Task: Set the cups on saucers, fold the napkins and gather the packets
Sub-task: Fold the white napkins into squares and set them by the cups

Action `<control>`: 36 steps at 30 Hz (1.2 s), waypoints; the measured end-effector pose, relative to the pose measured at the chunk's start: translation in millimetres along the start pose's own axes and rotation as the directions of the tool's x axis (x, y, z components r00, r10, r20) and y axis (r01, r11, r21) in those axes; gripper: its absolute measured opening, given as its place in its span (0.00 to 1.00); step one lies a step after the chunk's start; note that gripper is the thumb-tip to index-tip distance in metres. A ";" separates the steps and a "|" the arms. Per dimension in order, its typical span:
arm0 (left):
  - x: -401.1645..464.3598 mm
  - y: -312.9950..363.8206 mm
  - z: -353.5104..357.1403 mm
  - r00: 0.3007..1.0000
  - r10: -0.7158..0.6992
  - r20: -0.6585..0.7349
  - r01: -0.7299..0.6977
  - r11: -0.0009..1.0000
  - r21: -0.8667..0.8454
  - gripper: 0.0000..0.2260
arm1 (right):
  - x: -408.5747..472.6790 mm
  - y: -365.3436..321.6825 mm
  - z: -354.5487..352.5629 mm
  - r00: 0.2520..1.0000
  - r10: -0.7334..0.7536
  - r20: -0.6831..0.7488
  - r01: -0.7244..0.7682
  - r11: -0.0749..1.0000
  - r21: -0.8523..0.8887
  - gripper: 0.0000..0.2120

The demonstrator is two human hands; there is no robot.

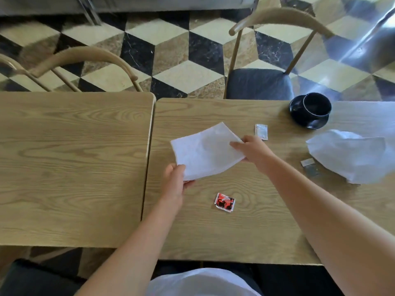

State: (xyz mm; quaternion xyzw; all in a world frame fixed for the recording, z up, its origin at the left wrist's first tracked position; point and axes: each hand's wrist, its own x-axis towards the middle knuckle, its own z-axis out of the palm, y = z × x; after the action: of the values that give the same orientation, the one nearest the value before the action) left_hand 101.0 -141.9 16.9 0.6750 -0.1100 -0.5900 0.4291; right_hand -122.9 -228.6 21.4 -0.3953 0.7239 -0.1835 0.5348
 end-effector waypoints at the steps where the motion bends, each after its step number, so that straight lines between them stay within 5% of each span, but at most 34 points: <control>1: 0.7 -2.5 -4.8 1.000 -0.004 0.003 0.003 0.999 0.050 0.07 | -9.3 14.5 2.4 0.999 0.032 0.005 -0.032 0.998 0.060 0.08; 11: 3.0 -72.4 -49.7 0.888 -0.454 -0.069 0.458 0.866 0.202 0.08 | -72.6 145.3 44.5 0.922 0.387 -0.017 -0.380 0.911 0.161 0.05; 16: 9.4 -64.9 -52.6 0.955 -0.275 -0.109 0.296 0.900 0.320 0.18 | -72.9 139.7 44.1 0.920 0.390 -0.022 -0.363 0.874 0.323 0.22; 22: 26.5 -34.9 -38.1 0.951 -0.309 0.027 0.300 0.937 0.179 0.05 | -54.1 103.5 30.8 0.943 0.315 0.109 -0.331 0.843 0.424 0.10; 26: 44.5 -19.0 -30.3 0.939 -0.330 0.094 0.326 0.944 0.057 0.12 | -34.8 88.4 21.1 0.906 0.371 0.203 -0.422 0.757 0.499 0.14; 30: 57.0 -11.7 -25.3 0.964 -0.230 0.137 0.192 0.950 0.245 0.11 | -20.2 89.2 13.3 0.918 0.341 0.204 -0.397 0.807 0.437 0.11; 36: 75.9 -5.6 -15.1 0.973 -0.161 0.168 0.054 0.858 0.511 0.16 | 3.2 97.0 17.7 0.946 0.325 0.014 -0.323 0.931 0.171 0.11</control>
State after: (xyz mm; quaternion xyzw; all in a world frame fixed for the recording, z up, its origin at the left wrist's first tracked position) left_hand 133.6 -181.4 -41.4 0.7044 -0.2656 -0.6300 0.1909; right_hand -143.5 -168.1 -53.7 -0.2220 0.7645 -0.1571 0.5845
